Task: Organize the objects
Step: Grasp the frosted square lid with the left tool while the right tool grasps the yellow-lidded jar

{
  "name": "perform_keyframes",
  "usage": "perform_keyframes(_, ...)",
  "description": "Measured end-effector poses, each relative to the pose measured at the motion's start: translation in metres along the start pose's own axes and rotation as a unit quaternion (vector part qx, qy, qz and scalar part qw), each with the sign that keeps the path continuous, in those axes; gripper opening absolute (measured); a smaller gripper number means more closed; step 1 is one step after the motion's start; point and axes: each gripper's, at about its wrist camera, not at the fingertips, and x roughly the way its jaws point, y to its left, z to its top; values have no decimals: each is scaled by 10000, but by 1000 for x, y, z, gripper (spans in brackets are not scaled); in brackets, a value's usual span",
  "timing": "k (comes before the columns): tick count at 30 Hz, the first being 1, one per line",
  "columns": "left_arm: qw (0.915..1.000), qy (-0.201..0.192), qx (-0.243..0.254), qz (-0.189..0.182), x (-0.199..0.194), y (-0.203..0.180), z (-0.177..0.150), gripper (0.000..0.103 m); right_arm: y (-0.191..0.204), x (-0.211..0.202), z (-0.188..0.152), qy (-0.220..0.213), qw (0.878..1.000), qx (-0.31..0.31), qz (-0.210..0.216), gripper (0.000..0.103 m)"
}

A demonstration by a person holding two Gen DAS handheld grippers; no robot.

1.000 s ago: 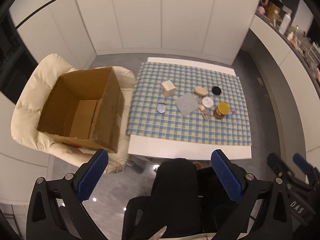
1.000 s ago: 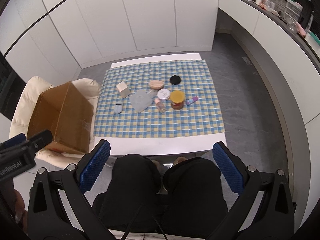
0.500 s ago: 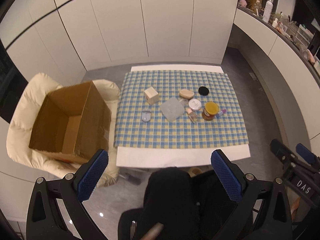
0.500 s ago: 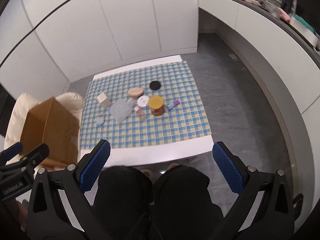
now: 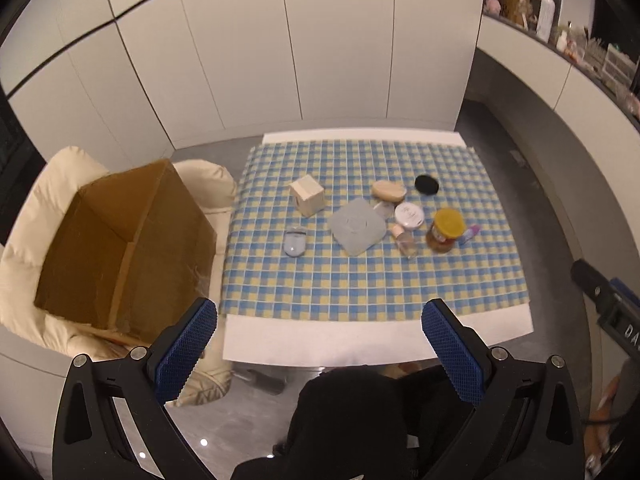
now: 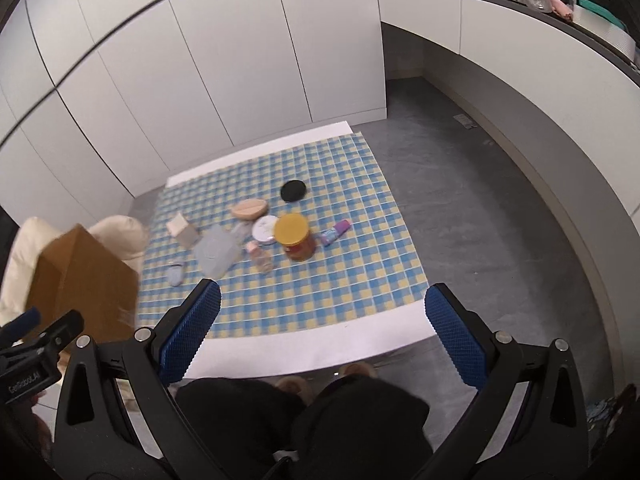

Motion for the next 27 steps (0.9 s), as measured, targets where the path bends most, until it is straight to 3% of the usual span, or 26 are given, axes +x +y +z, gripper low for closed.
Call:
perform_keyframes(4, 9987, 214, -249, -402, 42, 10, 0, 102, 3, 38, 0, 13, 9992, -311, -239, 103)
perform_keyframes(8, 9964, 223, -348, -745, 82, 14, 3, 102, 5, 73, -2, 35, 9989, -459, -49, 103)
perform_keyframes(17, 9913, 607, -393, -1100, 180, 5, 18, 102, 11, 167, -4, 437, 9973, -581, 92, 103)
perform_keyframes(27, 9854, 1307, -65, -1088, 269, -16, 41, 102, 33, 249, 13, 620, 9942, -856, 198, 102)
